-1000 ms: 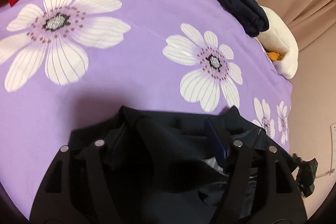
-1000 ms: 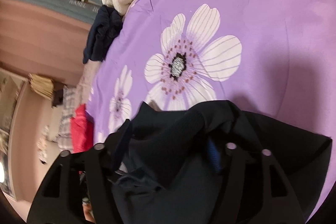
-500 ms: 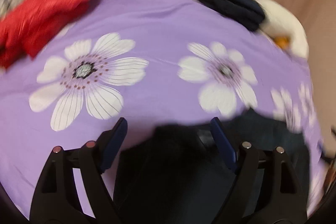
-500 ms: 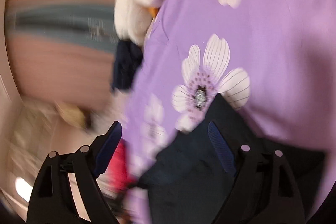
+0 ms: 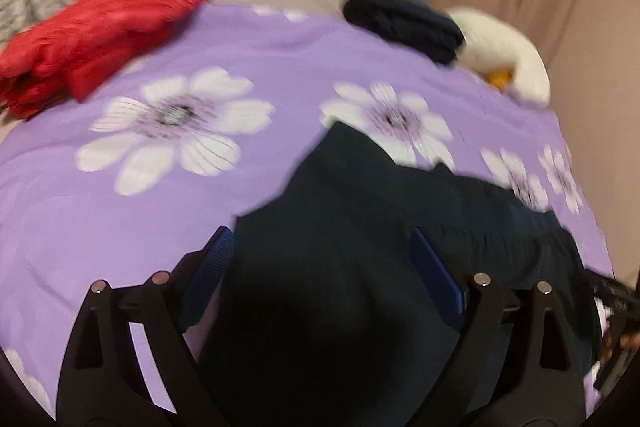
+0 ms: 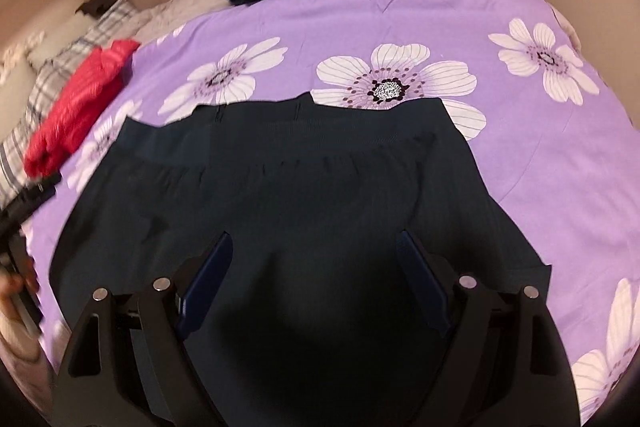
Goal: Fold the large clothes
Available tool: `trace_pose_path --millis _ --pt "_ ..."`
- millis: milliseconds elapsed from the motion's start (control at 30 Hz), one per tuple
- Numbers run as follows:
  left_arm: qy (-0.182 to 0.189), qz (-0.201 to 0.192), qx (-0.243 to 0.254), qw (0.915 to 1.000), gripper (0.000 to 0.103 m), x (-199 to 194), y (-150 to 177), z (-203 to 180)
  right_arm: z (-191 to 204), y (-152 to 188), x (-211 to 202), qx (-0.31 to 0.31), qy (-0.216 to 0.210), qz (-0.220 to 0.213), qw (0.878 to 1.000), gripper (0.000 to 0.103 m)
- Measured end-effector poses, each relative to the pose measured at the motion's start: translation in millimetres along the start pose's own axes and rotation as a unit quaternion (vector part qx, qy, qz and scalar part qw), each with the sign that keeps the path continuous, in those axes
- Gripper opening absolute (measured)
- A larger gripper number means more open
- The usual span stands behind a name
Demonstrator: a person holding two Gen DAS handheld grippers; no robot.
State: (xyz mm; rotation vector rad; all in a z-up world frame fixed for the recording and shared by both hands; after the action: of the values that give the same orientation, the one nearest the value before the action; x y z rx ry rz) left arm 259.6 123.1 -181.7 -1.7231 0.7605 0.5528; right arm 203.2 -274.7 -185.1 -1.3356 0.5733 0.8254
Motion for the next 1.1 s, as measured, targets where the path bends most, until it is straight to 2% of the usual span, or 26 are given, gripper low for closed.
trace_pose_path --millis 133,200,267,433,533,633,733,833,933,1100 --pt "0.018 0.044 0.044 0.9979 0.091 29.5 11.7 -29.0 -2.9 -2.7 11.7 0.009 0.011 0.01 1.0 0.085" --pt "0.025 0.075 0.036 0.9962 0.091 50.2 17.1 -35.1 -2.1 -3.7 22.2 0.008 0.012 0.016 1.0 0.085" --pt "0.01 0.092 0.036 0.9951 0.091 65.4 20.1 -35.2 -0.9 -4.1 33.9 0.0 0.016 0.028 0.999 0.085" --pt "-0.034 0.097 0.048 0.9935 0.091 84.7 13.4 -26.7 -4.8 -8.9 50.7 -0.011 0.033 0.037 0.999 0.085" --pt "-0.06 0.099 0.034 0.9927 0.091 87.3 7.0 -12.3 -10.1 -12.0 59.2 -0.028 0.078 0.033 0.996 0.084" --pt "-0.078 0.097 0.012 0.9921 0.091 74.3 7.1 2.8 -16.0 -16.0 60.0 -0.029 0.097 0.028 0.994 0.084" --pt "-0.076 0.089 0.013 0.9931 0.091 50.9 14.7 6.6 -22.8 -20.2 41.7 -0.004 0.127 0.011 0.992 0.084" --pt "-0.072 0.076 0.03 0.9941 0.091 20.8 27.8 0.4 -18.2 -15.8 13.0 0.006 0.102 -0.016 0.995 0.084" --pt "-0.039 0.059 0.047 0.9964 0.092 -10.7 47.0 -17.4 -1.6 -2.4 -13.3 -0.009 0.073 -0.031 0.997 0.084" --pt "-0.003 0.04 0.073 0.9965 0.092 -38.8 78.0 -54.7 36.7 29.7 -39.5 -0.044 0.034 -0.039 0.998 0.084"
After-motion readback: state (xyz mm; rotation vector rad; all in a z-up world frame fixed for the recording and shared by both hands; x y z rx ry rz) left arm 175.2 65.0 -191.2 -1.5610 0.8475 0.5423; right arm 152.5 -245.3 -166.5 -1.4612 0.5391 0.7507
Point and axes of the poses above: each gripper's, at about its wrist camera, not at the fingertips, and x roughly the way its jaws point, z to its left, y to its underside, the point moved 3 cm from there along x, roughly the way its jaws point, and after that the axes turned 4 degrees about -x, right-handed, at the moved point
